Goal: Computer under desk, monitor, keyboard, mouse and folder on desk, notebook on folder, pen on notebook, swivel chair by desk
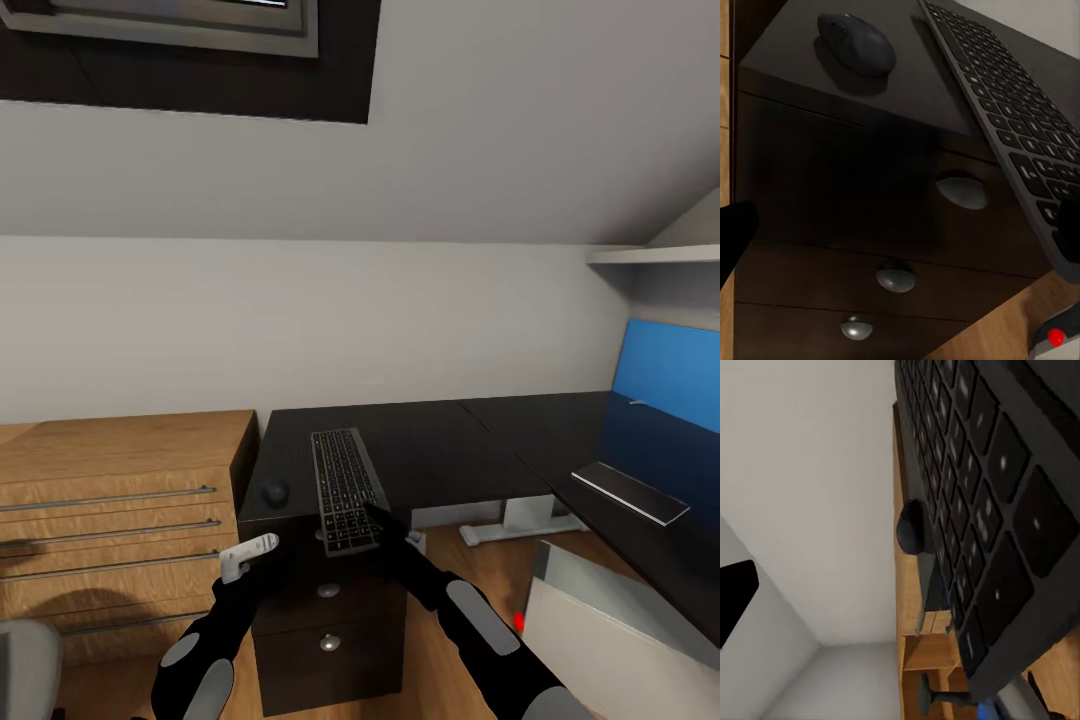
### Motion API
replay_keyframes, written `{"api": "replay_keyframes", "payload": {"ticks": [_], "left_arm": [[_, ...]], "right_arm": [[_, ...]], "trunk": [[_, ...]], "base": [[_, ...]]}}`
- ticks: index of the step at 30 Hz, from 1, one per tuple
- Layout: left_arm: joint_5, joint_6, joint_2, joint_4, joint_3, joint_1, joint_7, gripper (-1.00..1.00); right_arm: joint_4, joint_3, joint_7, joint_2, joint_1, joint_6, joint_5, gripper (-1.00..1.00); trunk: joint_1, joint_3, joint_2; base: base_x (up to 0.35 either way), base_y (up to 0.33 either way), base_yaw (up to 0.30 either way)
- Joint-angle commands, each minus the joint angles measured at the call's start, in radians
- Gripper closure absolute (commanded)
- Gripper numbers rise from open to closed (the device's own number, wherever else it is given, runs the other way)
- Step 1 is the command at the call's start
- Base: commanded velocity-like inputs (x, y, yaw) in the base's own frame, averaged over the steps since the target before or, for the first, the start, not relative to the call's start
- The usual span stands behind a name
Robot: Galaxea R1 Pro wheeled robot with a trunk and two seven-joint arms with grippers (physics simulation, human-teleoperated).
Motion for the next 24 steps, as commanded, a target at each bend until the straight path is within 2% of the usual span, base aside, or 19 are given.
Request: {"api": "replay_keyframes", "payload": {"ticks": [1, 5, 15, 23, 24], "left_arm": [[0.009, 0.002, 0.000, -0.001, -0.001, -0.001, 0.008, -1.00], [0.010, 0.002, 0.000, -0.001, -0.001, -0.001, 0.008, -1.00], [0.010, 0.002, 0.000, -0.001, -0.001, -0.001, 0.008, -1.00], [0.010, 0.002, -0.001, 0.000, -0.001, -0.001, 0.008, -1.00], [0.010, 0.002, 0.000, 0.000, -0.001, -0.001, 0.008, -1.00]], "right_arm": [[0.003, 0.000, -0.005, 0.000, -0.001, 0.002, -0.006, -1.00], [0.012, -0.038, -0.044, 0.001, -0.001, 0.000, -0.008, -1.00], [0.012, -0.052, -0.047, -0.001, -0.001, -0.001, -0.008, -1.00], [0.012, -0.127, -0.047, -0.021, -0.001, 0.001, -0.008, -1.00], [0.012, -0.151, -0.047, -0.027, -0.001, 0.001, -0.008, -1.00]], "trunk": [[0.000, -0.001, -0.001], [0.000, -0.001, -0.001], [0.000, -0.001, -0.001], [0.000, -0.001, -0.001], [0.000, -0.001, -0.001]], "base": [[0.000, 0.000, 0.000], [0.000, 0.000, 0.000], [0.000, 0.000, 0.000], [0.000, 0.000, 0.000], [0.000, 0.000, 0.000]]}}
